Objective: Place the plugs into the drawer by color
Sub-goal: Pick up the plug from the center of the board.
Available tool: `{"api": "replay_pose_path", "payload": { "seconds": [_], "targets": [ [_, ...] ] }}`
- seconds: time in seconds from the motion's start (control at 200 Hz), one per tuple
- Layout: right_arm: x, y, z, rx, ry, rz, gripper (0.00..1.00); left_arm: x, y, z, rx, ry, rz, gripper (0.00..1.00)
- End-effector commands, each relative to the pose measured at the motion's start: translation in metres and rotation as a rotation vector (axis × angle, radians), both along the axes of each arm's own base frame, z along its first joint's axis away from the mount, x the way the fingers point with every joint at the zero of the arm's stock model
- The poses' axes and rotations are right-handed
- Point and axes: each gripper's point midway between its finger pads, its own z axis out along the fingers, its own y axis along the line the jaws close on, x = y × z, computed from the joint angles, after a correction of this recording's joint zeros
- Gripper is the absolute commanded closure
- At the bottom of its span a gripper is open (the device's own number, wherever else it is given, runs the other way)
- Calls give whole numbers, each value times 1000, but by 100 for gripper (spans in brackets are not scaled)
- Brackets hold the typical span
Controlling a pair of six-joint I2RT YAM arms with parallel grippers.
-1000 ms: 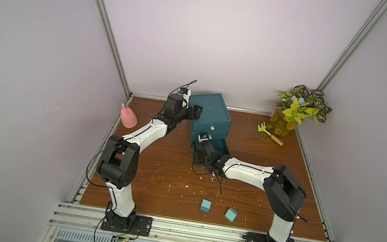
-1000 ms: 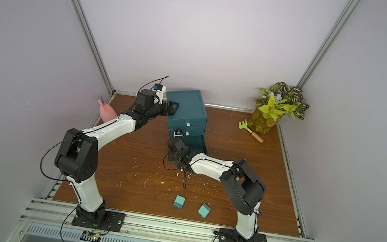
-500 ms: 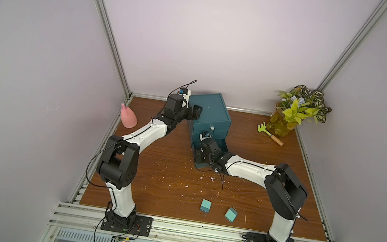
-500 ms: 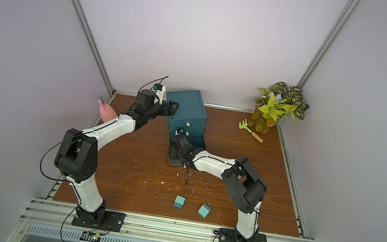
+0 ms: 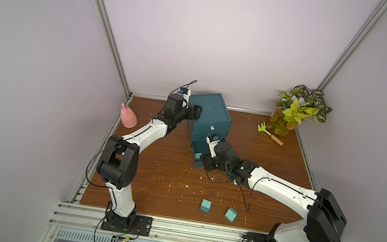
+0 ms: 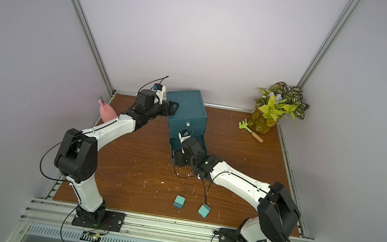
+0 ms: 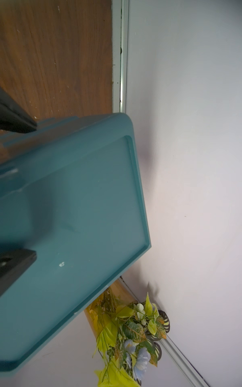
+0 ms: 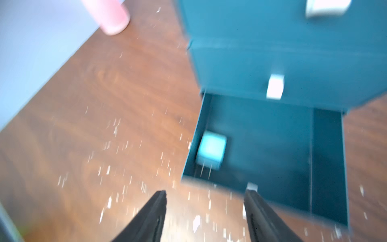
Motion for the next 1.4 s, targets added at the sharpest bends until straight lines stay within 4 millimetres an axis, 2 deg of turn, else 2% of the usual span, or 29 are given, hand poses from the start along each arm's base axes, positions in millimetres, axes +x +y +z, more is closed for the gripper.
{"api": "replay_pose_path", "payload": {
  "seconds": [0.0,0.1,0.195,0.32,0.45,0.716,0.871,1.131,1.391],
  "targets": [
    [-48,-20,-36,-134,53,85,33,-14,2,-33,63,100,-6,18],
    [-87,-25,-57,-138,122,129,33,-14,3,-32,67,98,-4,17],
    [-114,-27,-71,-125,163,132,33,-14,4,-31,69,96,-2,18],
    [-136,-34,-85,-124,203,112,31,-15,1,-32,73,97,-6,18],
    [-150,-40,-95,-124,232,102,27,-16,-1,-33,74,100,-11,17],
    [-164,-30,-104,-111,260,148,24,-17,-2,-33,81,98,-14,17],
    [-169,-29,-114,-143,276,164,29,-16,-2,-34,84,100,-14,17],
    [-160,-27,-100,-140,203,178,35,-16,-1,-34,85,100,-11,17],
    [-146,-39,-110,-234,155,166,44,-16,0,-34,88,99,-6,17]
  ]
}}
